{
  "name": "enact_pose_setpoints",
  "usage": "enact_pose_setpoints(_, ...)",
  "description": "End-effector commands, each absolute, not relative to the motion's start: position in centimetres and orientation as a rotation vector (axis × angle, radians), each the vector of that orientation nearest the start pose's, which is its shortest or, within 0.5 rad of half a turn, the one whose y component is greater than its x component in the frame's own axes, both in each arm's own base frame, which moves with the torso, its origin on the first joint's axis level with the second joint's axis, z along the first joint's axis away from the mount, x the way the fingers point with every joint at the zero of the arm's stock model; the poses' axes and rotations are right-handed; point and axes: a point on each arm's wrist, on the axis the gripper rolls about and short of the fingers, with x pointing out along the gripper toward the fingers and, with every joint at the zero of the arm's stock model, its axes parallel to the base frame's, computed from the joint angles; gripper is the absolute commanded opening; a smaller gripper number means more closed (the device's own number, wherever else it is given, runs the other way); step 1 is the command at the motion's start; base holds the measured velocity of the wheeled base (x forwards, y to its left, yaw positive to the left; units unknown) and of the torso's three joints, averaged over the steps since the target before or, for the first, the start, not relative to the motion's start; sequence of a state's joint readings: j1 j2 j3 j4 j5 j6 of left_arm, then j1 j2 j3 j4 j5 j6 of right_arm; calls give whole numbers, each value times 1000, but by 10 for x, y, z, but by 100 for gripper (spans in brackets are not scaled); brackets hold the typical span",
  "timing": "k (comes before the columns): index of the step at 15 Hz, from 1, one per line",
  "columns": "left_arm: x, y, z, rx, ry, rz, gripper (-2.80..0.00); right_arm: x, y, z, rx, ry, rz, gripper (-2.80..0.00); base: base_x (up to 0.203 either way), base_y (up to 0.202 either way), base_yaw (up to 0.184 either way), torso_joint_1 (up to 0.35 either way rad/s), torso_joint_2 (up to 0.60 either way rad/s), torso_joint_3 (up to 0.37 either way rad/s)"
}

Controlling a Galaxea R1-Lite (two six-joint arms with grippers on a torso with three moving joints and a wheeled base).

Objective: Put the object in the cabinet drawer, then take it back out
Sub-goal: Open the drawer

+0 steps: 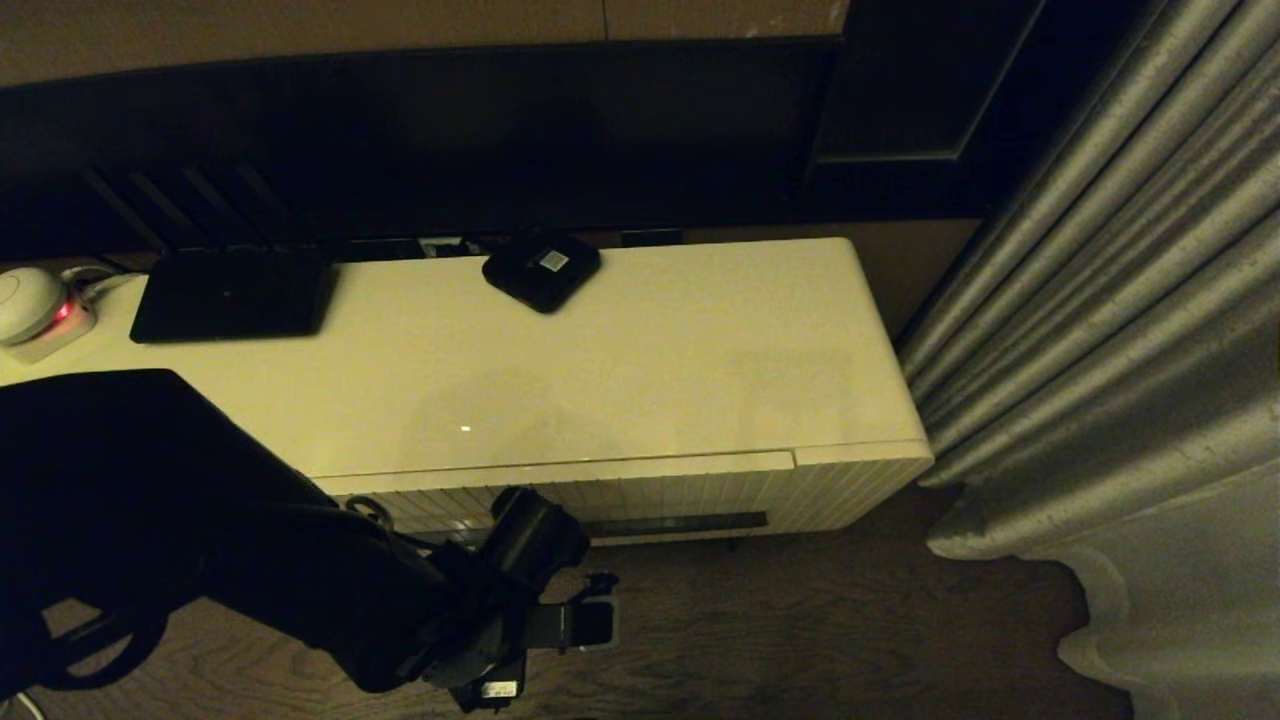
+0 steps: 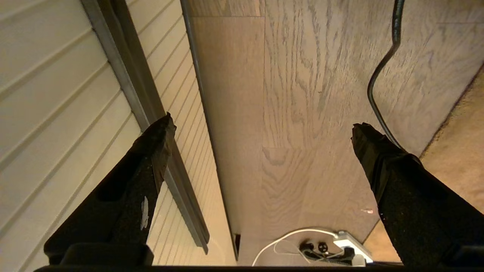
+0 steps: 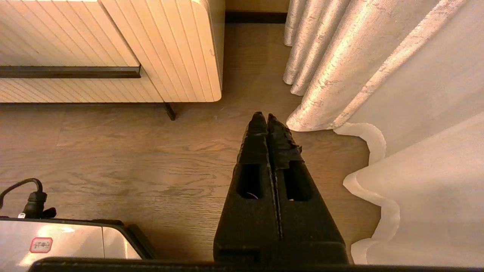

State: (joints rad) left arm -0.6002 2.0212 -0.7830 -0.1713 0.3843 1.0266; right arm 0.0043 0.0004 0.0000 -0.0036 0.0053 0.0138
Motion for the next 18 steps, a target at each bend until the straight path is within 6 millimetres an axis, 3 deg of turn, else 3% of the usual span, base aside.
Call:
enact_pose_setpoints(1,265,-166,34,1448,811,-687,0,-23,0,76,14,-1,11,-280,0,0,0,0,0,0)
enact_pose_setpoints(18,297,-170,28,1473,808,-618,0,-23,0,76,14,-3,11,-280,0,0,0,0,0,0)
